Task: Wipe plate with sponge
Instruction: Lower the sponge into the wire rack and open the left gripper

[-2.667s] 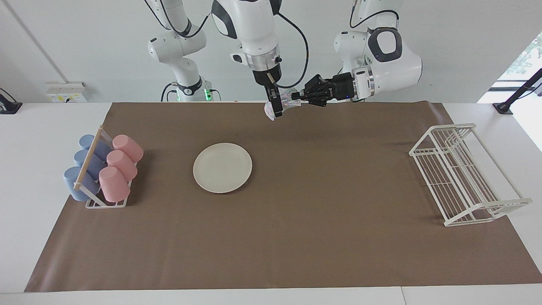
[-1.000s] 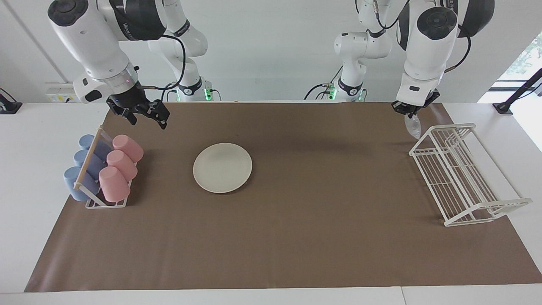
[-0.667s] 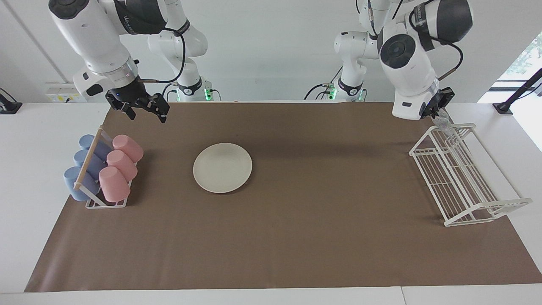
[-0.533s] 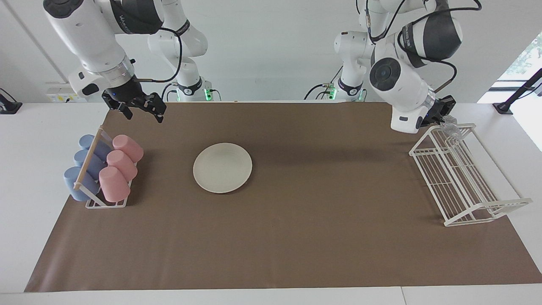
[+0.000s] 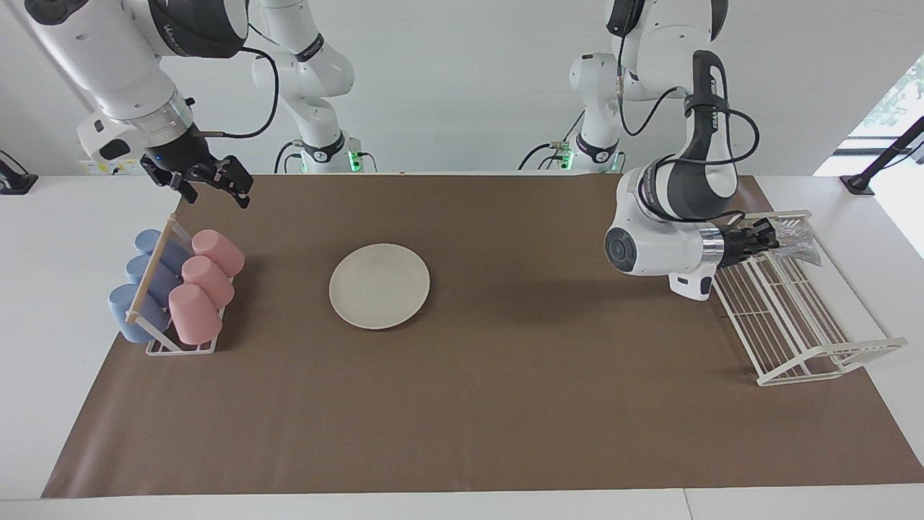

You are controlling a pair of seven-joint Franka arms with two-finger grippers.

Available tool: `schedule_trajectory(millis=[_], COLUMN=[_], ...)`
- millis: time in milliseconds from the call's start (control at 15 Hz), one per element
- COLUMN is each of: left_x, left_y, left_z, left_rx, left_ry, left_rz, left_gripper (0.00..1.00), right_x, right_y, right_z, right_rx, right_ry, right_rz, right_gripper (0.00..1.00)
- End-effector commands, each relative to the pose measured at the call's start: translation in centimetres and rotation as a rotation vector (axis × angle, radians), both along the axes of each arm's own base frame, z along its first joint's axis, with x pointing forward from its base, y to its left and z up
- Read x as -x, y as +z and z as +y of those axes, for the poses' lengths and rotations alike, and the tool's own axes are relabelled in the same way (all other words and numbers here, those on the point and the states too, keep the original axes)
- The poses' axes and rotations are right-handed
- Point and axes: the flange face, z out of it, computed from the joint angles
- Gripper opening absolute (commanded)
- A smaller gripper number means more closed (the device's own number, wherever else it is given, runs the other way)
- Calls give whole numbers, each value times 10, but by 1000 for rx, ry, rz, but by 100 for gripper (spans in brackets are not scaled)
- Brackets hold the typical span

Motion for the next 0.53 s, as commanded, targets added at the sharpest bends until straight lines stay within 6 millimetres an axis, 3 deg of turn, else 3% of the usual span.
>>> schedule_trajectory(millis=[0,467], left_x=[-2,-7], left_y=[-2,-25], left_z=[13,13], left_rx=[-19,115], left_ry=[33,66], left_rz=[-38,-186], left_gripper=[0,0], right_x=[8,8], right_y=[1,1], right_z=[1,1], right_rx=[13,15], right_ry=[-20,-20], right_rz=[2,2], right_gripper=[100,100])
